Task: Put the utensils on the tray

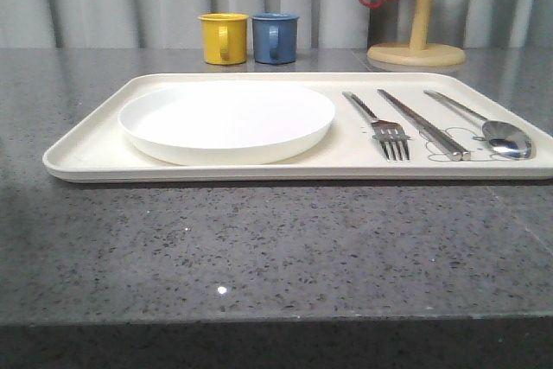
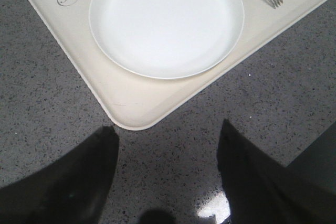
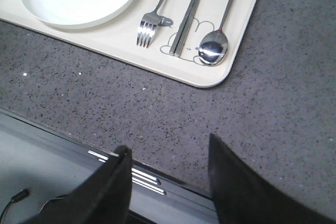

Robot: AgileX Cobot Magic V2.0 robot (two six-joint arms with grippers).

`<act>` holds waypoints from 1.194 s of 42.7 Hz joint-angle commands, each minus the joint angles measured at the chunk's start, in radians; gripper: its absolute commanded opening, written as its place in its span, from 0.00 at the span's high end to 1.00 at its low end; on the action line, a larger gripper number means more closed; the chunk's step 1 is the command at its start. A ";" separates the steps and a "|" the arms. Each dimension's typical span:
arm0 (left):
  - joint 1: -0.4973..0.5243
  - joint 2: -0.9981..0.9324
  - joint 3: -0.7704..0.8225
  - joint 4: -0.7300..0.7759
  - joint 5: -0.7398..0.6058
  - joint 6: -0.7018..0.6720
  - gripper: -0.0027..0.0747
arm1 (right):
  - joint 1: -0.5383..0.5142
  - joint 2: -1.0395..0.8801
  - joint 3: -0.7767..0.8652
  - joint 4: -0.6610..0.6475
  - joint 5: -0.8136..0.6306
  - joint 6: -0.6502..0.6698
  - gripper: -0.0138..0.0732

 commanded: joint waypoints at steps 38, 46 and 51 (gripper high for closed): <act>-0.006 -0.005 -0.024 0.069 -0.088 -0.009 0.99 | -0.002 -0.026 -0.010 -0.025 -0.085 0.001 0.92; -0.006 -0.005 -0.024 0.069 -0.089 -0.009 0.99 | -0.002 -0.026 -0.010 -0.025 -0.080 0.001 0.92; -0.006 -0.005 -0.024 0.069 -0.091 -0.009 0.99 | -0.002 -0.026 -0.010 -0.025 -0.080 0.001 0.92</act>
